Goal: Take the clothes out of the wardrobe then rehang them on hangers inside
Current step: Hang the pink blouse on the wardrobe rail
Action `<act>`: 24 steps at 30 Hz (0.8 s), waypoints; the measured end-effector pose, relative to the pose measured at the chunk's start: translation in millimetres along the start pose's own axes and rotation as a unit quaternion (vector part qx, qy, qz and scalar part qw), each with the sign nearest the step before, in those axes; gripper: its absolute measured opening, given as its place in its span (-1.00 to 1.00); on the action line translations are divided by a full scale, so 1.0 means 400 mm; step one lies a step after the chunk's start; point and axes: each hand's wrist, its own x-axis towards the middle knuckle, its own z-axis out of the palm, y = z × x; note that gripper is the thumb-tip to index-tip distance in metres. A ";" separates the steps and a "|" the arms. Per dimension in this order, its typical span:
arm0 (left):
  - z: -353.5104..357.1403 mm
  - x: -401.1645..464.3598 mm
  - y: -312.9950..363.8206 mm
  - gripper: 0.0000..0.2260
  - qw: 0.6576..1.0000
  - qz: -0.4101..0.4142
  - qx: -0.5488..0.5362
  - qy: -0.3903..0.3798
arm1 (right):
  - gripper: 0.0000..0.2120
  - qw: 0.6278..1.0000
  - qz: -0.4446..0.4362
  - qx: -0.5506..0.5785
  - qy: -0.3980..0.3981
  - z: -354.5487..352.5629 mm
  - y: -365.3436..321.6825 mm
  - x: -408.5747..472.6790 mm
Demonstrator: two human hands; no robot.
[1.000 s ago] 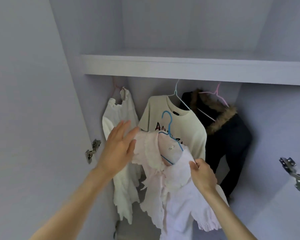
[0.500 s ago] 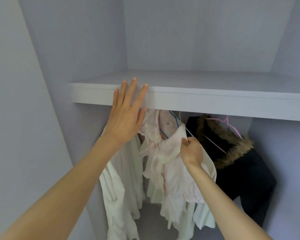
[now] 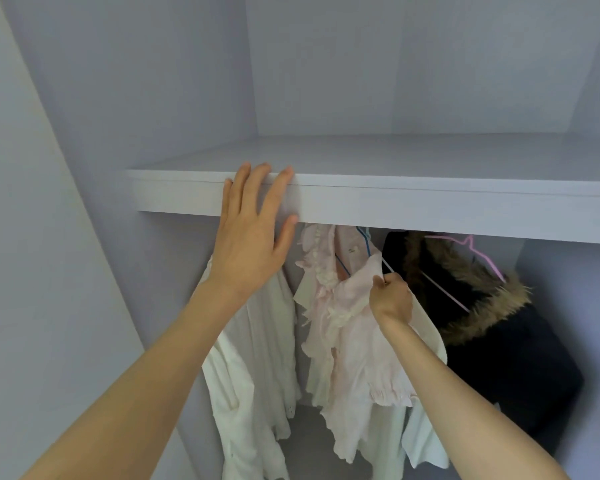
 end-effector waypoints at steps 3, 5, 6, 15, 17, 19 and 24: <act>-0.001 0.000 0.000 -0.55 1.000 0.001 -0.006 0.005 | -0.75 0.999 0.020 -0.012 -0.023 -0.012 -0.015 0.032; 0.000 -0.001 0.001 -0.56 1.000 -0.001 -0.008 0.010 | -0.75 0.998 0.016 -0.043 -0.033 -0.019 -0.009 0.034; 0.002 -0.002 0.001 -0.56 1.000 -0.002 -0.009 0.013 | -0.75 0.998 0.007 -0.059 -0.034 -0.021 -0.001 0.028; 0.009 -0.002 0.011 -0.56 0.999 -0.022 -0.003 0.024 | -0.76 0.995 -0.029 -0.084 -0.034 -0.065 0.046 0.010; 0.008 -0.003 0.011 -0.55 0.999 -0.023 0.007 0.021 | -0.77 0.992 -0.044 -0.104 -0.048 -0.072 0.049 0.003; 0.008 -0.008 0.011 -0.52 0.999 -0.023 0.028 0.012 | -0.78 0.988 -0.073 -0.123 -0.058 -0.082 0.052 -0.004; 0.021 -0.078 0.026 -0.48 0.997 -0.062 0.041 -0.022 | -0.63 0.957 -0.202 -0.206 -0.039 -0.108 0.059 -0.012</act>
